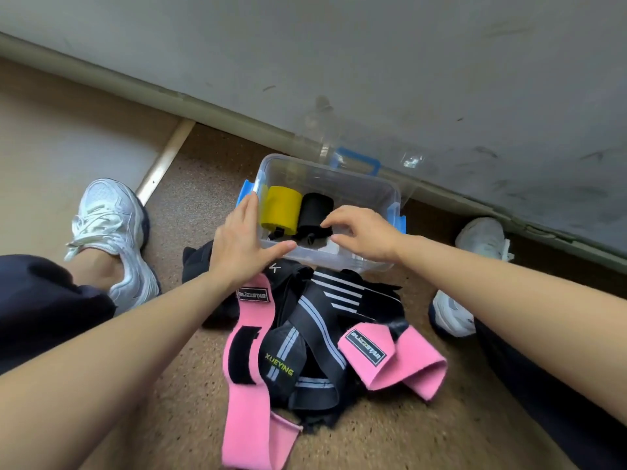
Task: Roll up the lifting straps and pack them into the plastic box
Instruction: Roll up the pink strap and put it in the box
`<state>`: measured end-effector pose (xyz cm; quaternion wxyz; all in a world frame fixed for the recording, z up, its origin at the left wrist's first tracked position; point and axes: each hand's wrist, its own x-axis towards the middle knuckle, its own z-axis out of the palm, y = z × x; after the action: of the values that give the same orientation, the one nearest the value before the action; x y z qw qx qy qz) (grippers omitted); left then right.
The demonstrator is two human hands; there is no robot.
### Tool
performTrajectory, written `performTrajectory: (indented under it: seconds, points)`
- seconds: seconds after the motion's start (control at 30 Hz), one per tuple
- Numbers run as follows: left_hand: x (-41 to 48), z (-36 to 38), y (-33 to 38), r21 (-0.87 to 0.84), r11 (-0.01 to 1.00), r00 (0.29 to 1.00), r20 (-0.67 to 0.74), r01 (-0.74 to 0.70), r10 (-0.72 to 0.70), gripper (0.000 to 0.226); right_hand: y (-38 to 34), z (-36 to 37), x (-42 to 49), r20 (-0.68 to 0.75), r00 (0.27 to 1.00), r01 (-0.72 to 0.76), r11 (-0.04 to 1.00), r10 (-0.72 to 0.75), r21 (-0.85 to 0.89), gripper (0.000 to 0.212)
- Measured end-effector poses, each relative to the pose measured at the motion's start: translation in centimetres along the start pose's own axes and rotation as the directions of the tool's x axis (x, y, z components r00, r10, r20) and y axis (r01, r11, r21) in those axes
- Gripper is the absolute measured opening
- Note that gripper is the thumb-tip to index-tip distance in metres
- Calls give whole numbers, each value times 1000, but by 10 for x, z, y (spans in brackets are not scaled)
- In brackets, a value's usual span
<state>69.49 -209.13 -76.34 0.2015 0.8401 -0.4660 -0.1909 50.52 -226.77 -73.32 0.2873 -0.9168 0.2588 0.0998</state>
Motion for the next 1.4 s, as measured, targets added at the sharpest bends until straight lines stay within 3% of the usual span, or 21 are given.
performTrajectory:
  seconds: [0.13, 0.23, 0.3, 0.37, 0.47, 0.6, 0.8, 0.9, 1.0, 1.1, 1.27, 1.4]
  points:
    - [-16, 4, 19, 134, 991, 987, -154, -24, 44, 91, -11, -4, -68, -225, 972, -50, 995, 68, 84, 8]
    - [-39, 11, 41, 157, 966, 943, -233, -204, 237, 64, -6, 12, -119, -264, 927, -228, 959, 266, 167, 5]
    - [-56, 20, 59, 102, 929, 915, -165, -356, 369, 42, 2, 29, -145, -245, 864, -385, 891, 440, 242, 7]
    - [-74, 34, 79, 21, 921, 920, 40, -390, 389, 30, 10, 46, -167, -202, 798, -488, 806, 568, 336, 11]
    - [-99, 65, 101, -10, 975, 909, 357, -224, 213, 36, 16, 71, -192, -77, 767, -570, 732, 637, 374, 11]
    - [-125, 103, 116, -24, 1000, 857, 516, -4, 16, 53, 18, 88, -204, 51, 765, -615, 703, 643, 358, 41]
    - [-145, 111, 121, -265, 932, 873, 479, 246, -95, 50, 11, 89, -195, 72, 769, -583, 652, 635, 484, 61]
    - [-140, 95, 104, -476, 829, 879, 476, 294, -39, 25, 7, 90, -190, 11, 702, -566, 548, 712, 616, 58]
    - [-134, 69, 89, -603, 739, 891, 453, 302, 6, 27, 7, 83, -184, -10, 692, -527, 515, 722, 676, 51]
    - [-131, 46, 73, -597, 748, 885, 464, 291, 26, 28, 3, 74, -183, 78, 765, -476, 479, 640, 738, 50]
    - [-127, 10, 55, -541, 779, 870, 493, 317, -12, 23, -3, 75, -182, 134, 833, -447, 511, 537, 734, 45]
    - [-123, -5, 44, -381, 842, 838, 526, 382, -143, 16, -17, 86, -174, 120, 866, -438, 621, 485, 650, 47]
